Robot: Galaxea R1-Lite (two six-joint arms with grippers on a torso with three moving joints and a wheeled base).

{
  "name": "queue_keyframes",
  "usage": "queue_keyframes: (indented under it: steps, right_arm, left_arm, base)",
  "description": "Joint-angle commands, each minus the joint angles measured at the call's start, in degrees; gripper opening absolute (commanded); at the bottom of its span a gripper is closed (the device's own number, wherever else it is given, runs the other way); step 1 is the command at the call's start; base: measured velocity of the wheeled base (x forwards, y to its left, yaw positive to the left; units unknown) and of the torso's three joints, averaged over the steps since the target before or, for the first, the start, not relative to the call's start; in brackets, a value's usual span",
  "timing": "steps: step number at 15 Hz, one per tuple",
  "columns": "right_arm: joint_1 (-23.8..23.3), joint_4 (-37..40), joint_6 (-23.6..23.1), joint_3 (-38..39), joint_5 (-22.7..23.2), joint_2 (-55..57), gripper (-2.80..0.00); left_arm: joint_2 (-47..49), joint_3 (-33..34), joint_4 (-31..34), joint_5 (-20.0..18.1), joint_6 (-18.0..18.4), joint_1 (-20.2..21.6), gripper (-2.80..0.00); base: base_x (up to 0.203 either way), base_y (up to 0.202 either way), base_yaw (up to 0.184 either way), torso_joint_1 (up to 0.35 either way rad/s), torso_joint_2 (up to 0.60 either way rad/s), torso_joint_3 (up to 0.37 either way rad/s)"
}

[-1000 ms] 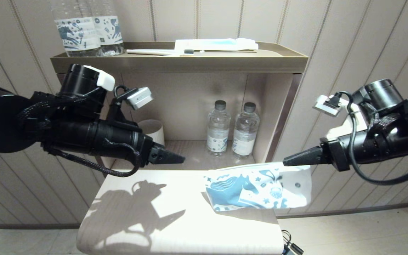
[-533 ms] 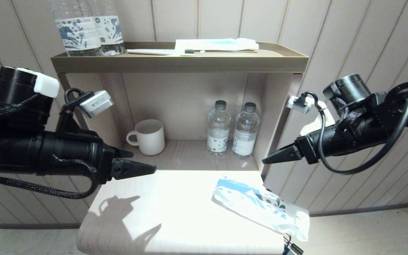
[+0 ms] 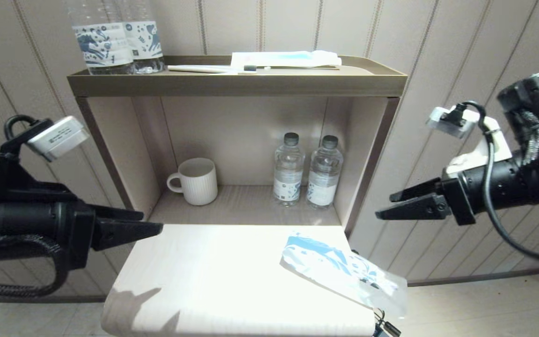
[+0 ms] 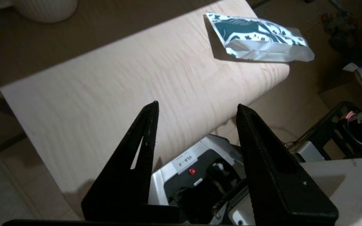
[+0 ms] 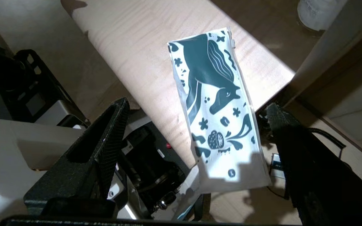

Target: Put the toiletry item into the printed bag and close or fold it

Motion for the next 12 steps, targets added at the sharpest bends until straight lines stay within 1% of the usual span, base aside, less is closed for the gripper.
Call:
queue_keyframes:
  steps: [1,2,3,5,7,9,10,11,12]
  right_arm:
    - [-0.3,0.2,-0.2,4.5,-0.7,-11.1,0.0]
    - [-1.0,1.0,-0.2,6.0,-1.2,-15.2,0.0]
    - [-2.1,3.3,-0.2,6.7,-1.7,-19.6,0.0]
    - [-4.8,10.3,-0.3,6.8,-2.9,-27.6,0.0]
    - [-8.3,17.2,-0.2,7.2,-5.3,-35.0,0.0]
    - [-9.7,22.6,0.6,7.3,-6.9,-40.7,0.0]
    - [-10.4,24.3,2.0,7.6,-8.5,-42.7,-2.8]
    - [-11.3,24.9,4.2,7.9,-9.7,-44.6,-2.8]
    - [-12.5,25.4,7.8,7.5,-10.3,-45.6,-2.8]
  left_arm:
    - [-8.1,1.1,4.0,1.4,-0.8,0.0,-2.8]
    - [-11.7,1.2,7.2,3.2,-1.7,0.0,-2.8]
    - [-15.7,1.1,10.7,5.8,-2.6,0.0,-2.8]
    - [-23.7,0.8,17.5,13.1,-4.2,0.0,-2.8]
    - [-31.9,0.4,24.8,20.6,-6.6,0.1,-2.8]
    - [-38.7,-1.5,31.9,26.4,-8.4,0.2,-2.8]
    - [-41.1,-3.4,37.4,28.6,-9.1,0.4,-2.8]
    - [-43.0,-5.1,42.3,29.8,-10.3,1.1,-2.8]
    - [-43.9,-6.5,45.3,30.4,-11.8,2.9,-2.8]
  base:
    - [0.0,0.0,0.0,0.0,0.0,0.0]
    - [0.0,0.0,0.0,0.0,0.0,0.0]
    - [0.0,0.0,0.0,0.0,0.0,0.0]
    - [0.0,0.0,0.0,0.0,0.0,0.0]
    - [0.0,0.0,0.0,0.0,0.0,0.0]
    - [0.0,0.0,0.0,0.0,0.0,0.0]
    - [0.0,0.0,0.0,0.0,0.0,0.0]
    - [0.0,0.0,0.0,0.0,0.0,0.0]
    - [0.0,0.0,0.0,0.0,0.0,0.0]
